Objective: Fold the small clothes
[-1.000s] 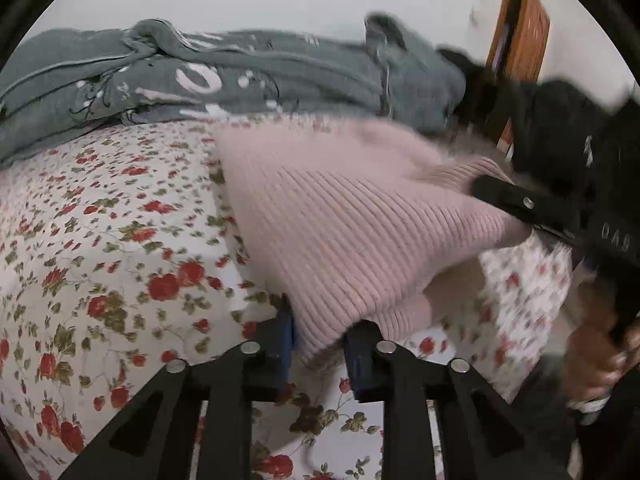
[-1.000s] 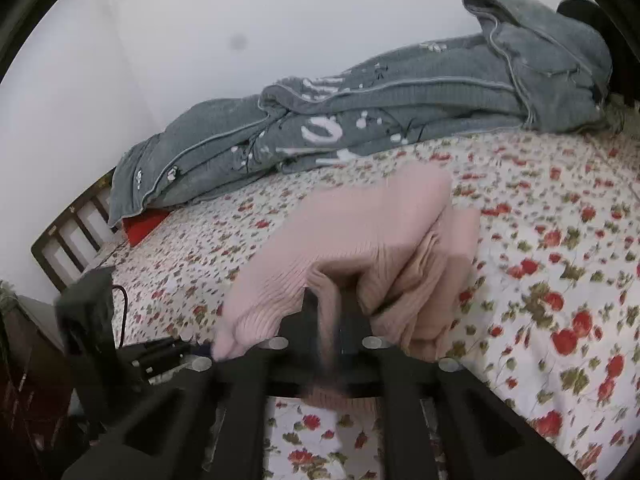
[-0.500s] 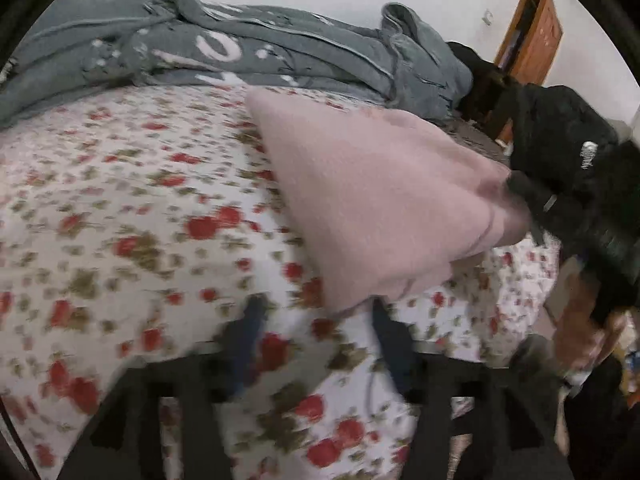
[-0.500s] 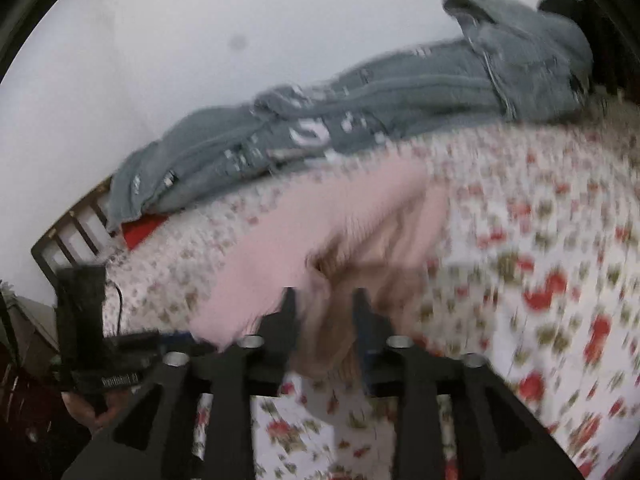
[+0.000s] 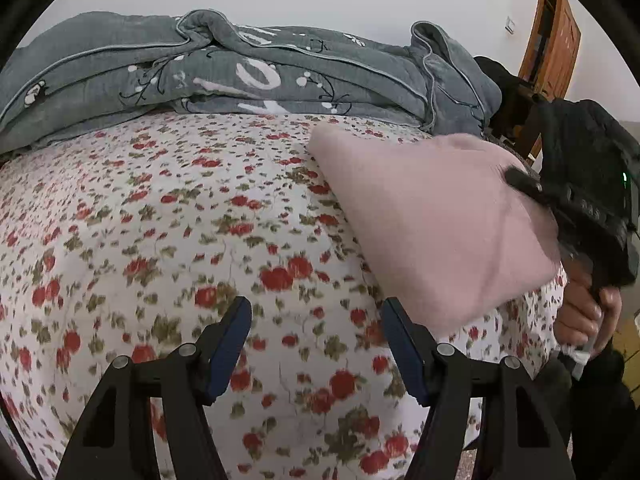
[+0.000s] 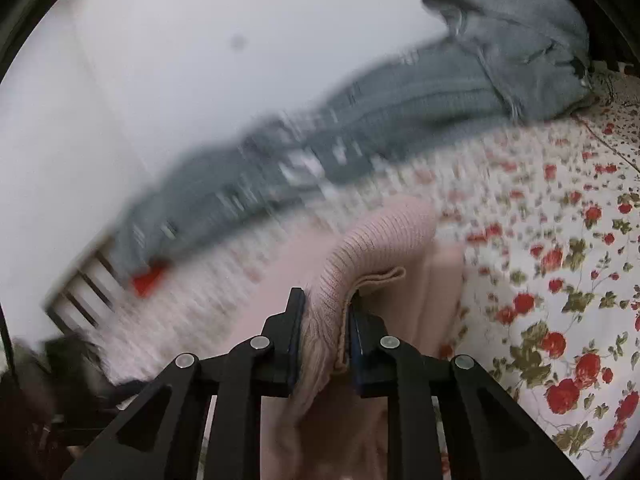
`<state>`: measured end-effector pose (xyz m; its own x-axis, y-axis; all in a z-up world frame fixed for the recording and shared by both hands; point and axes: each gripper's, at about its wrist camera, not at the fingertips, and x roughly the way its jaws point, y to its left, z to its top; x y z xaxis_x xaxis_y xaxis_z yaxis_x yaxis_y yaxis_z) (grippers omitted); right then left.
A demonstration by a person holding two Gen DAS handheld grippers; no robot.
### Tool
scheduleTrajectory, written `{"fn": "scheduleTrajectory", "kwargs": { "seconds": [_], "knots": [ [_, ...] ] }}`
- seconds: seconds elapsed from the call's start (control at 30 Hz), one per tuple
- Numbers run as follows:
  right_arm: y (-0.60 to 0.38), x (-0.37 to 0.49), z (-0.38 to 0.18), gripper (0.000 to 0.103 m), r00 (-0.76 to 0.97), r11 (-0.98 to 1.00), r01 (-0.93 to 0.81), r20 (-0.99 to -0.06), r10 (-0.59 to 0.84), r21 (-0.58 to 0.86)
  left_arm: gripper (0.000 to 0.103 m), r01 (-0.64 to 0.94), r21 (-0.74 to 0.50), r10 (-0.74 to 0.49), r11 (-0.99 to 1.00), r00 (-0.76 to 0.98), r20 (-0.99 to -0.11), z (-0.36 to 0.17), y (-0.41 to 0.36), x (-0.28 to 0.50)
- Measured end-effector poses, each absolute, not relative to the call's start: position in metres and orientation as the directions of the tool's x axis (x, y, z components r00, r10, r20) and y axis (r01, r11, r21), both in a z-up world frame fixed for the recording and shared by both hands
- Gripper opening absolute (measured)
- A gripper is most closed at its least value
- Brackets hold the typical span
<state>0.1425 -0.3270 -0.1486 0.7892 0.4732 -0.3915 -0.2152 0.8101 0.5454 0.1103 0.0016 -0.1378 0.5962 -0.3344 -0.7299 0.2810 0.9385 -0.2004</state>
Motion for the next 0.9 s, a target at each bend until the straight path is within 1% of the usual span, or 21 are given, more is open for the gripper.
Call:
{"fn": "scheduleTrajectory", "kwargs": {
  "seconds": [0.03,0.07,0.1,0.13,0.17,0.23,0.27,0.33,0.4,0.47,0.5,0.53,0.57,0.63,0.67,0.73,0.83,0.9],
  "knots": [
    [-0.333,0.14,-0.155,0.02,0.795,0.806,-0.197,-0.39,0.465,0.559,0.065,0.286,-0.201,-0.338,0.937,0.596,-0.729,-0.137,-0.001,0.113],
    [-0.337,0.143,-0.165,0.02,0.784,0.816,-0.167,-0.427,0.45,0.553,0.065,0.291,-0.204,-0.344,0.935,0.595,-0.726,-0.136,-0.004,0.117],
    [-0.339,0.15,-0.178,0.021,0.761,0.831,-0.128,-0.484,0.432,0.541,0.065,0.297,-0.213,-0.355,0.931,0.593,-0.723,-0.134,-0.007,0.122],
    [-0.34,0.156,-0.19,0.025,0.738,0.837,-0.099,-0.524,0.425,0.538,0.065,0.3,-0.219,-0.361,0.928,0.59,-0.722,-0.134,-0.01,0.125],
    [-0.342,0.159,-0.196,0.031,0.726,0.835,-0.087,-0.539,0.427,0.544,0.065,0.302,-0.225,-0.367,0.926,0.586,-0.722,-0.133,-0.013,0.128],
    [-0.345,0.156,-0.187,0.043,0.731,0.843,-0.073,-0.547,0.409,0.533,0.065,0.312,-0.237,-0.383,0.92,0.584,-0.716,-0.13,-0.02,0.135],
    [-0.346,0.152,-0.177,0.043,0.741,0.854,-0.065,-0.548,0.387,0.516,0.066,0.315,-0.244,-0.39,0.917,0.584,-0.712,-0.128,-0.023,0.138],
    [-0.346,0.132,-0.153,0.043,0.794,0.864,-0.089,-0.489,0.361,0.495,0.066,0.318,-0.261,-0.405,0.911,0.581,-0.706,-0.125,-0.031,0.145],
    [-0.342,0.118,-0.139,0.043,0.815,0.865,-0.128,-0.445,0.37,0.485,0.066,0.316,-0.289,-0.425,0.903,0.57,-0.704,-0.123,-0.04,0.156],
    [-0.332,0.113,-0.138,0.043,0.803,0.865,-0.154,-0.449,0.391,0.478,0.066,0.314,-0.3,-0.431,0.901,0.56,-0.708,-0.123,-0.048,0.163],
    [-0.327,0.113,-0.141,0.042,0.793,0.872,-0.159,-0.465,0.392,0.464,0.066,0.309,-0.297,-0.425,0.903,0.559,-0.712,-0.124,-0.053,0.167],
    [-0.321,0.113,-0.148,0.034,0.785,0.889,-0.154,-0.493,0.375,0.432,0.066,0.308,-0.291,-0.42,0.906,0.558,-0.716,-0.124,-0.056,0.168],
    [-0.313,0.114,-0.16,0.011,0.773,0.917,-0.143,-0.537,0.339,0.374,0.066,0.309,-0.283,-0.414,0.908,0.554,-0.722,-0.125,-0.059,0.169],
    [-0.312,0.115,-0.177,0.011,0.756,0.939,-0.115,-0.584,0.294,0.324,0.066,0.31,-0.273,-0.406,0.91,0.549,-0.73,-0.128,-0.06,0.17],
    [-0.316,0.113,-0.186,0.01,0.749,0.935,-0.111,-0.589,0.302,0.337,0.066,0.311,-0.275,-0.408,0.91,0.547,-0.731,-0.129,-0.06,0.17],
    [-0.323,0.112,-0.191,0.009,0.751,0.924,-0.109,-0.579,0.318,0.367,0.066,0.31,-0.288,-0.418,0.906,0.542,-0.729,-0.13,-0.058,0.17],
    [-0.328,0.111,-0.189,0.008,0.75,0.924,-0.114,-0.578,0.321,0.365,0.066,0.302,-0.301,-0.422,0.904,0.536,-0.731,-0.13,-0.055,0.171],
    [-0.337,0.106,-0.183,0.005,0.765,0.915,-0.1,-0.558,0.322,0.392,0.066,0.303,-0.311,-0.431,0.901,0.534,-0.727,-0.128,-0.052,0.172]
  ]
}}
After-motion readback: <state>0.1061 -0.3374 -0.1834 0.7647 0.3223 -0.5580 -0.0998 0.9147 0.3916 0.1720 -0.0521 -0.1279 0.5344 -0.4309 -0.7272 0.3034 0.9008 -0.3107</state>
